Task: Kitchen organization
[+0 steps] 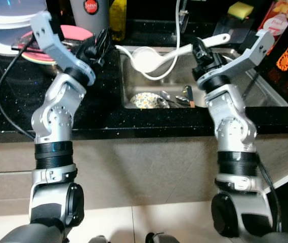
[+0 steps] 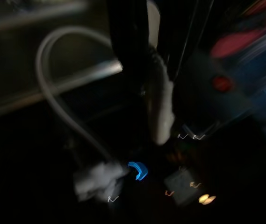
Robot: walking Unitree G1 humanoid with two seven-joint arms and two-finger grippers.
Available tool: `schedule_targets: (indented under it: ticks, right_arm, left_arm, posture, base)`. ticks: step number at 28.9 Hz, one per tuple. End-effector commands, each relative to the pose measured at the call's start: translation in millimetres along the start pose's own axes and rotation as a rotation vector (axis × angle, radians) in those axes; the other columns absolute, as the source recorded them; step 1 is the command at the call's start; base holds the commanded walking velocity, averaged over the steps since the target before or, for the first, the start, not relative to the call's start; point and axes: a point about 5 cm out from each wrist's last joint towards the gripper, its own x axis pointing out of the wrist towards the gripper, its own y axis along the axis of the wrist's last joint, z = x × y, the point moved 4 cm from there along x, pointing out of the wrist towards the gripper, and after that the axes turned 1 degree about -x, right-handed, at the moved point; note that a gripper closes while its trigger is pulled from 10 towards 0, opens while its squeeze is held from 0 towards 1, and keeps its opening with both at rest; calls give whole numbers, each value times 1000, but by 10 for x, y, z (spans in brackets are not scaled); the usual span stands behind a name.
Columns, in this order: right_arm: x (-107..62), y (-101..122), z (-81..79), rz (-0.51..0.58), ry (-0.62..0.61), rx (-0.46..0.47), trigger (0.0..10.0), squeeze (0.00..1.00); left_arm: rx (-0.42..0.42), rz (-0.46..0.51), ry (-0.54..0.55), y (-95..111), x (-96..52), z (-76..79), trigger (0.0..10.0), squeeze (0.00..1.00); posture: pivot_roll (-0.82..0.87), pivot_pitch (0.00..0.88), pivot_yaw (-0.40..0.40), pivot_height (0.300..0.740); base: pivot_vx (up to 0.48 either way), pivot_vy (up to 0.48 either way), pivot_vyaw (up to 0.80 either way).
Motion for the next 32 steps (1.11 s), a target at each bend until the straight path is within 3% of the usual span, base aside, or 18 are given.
schedule_targets:
  ticks: [1,3,4,5,7,10,11,13,20,21,27,29,30,32]
  right_arm:
    - [41,130,273,67,-119,-94,10000,0]
    - [57,156,329,75,-141,-139,10000,0]
    - [77,122,417,50,-178,-240,10000,0]
    - [77,122,417,50,-178,-240,10000,0]
    - [85,45,616,-2,-255,-392,10000,0]
    - [61,-13,809,-47,-340,-485,10000,0]
    - [61,-13,809,-47,-340,-485,10000,0]
    - [3,-174,1023,-144,-408,-472,10000,0]
    - [-12,-366,1080,-236,-412,-489,10000,0]
    - [-8,-370,1078,-238,-413,-494,10000,1000]
    - [63,-244,1009,-163,-390,-480,10000,1000]
    - [124,-70,942,-73,-369,-496,10000,1000]
    - [165,79,894,-4,-354,-523,10000,0]
    - [214,326,810,107,-331,-558,10000,0]
  left_arm:
    - [-1,-19,23,-49,-46,-32,10000,0]
    - [3,-21,28,-51,-56,-37,10000,0]
    - [9,-26,32,-51,-76,-35,10000,0]
    - [9,-26,32,-51,-76,-35,10000,0]
    - [25,-33,44,-46,-122,-38,10000,0]
    - [32,-36,57,-33,-171,-44,10000,0]
    - [32,-36,57,-33,-171,-44,10000,0]
    - [32,-55,84,-70,-246,-75,10000,0]
    - [38,-77,112,-99,-351,-75,10000,0]
    - [41,-79,117,-99,-366,-79,10000,0]
    - [47,-80,133,-87,-419,-94,10000,0]
    - [47,-77,138,-80,-427,-97,10000,0]
    - [45,-74,137,-77,-423,-91,10000,0]
    - [42,-68,133,-72,-404,-79,10000,0]
  posture:
    - [122,35,-65,740]
    - [122,35,-65,740]
    - [141,46,-71,740]
    - [141,46,-71,740]
    - [150,60,-75,740]
    - [159,73,-80,740]
    - [159,73,-80,740]
    - [182,107,-85,740]
    - [204,135,-94,740]
    - [214,141,-97,740]
    - [225,136,-106,740]
    - [220,126,-108,740]
    - [210,113,-108,740]
    - [201,102,-107,740]
  base:
    - [0,0,0]
    - [0,0,0]
    - [0,0,0]
    - [0,0,0]
    - [0,0,0]
    - [0,0,0]
    - [0,0,0]
    - [0,0,0]
    - [0,0,0]
    - [0,0,0]
    - [0,0,0]
    - [0,0,0]
    - [0,0,0]
    - [0,0,0]
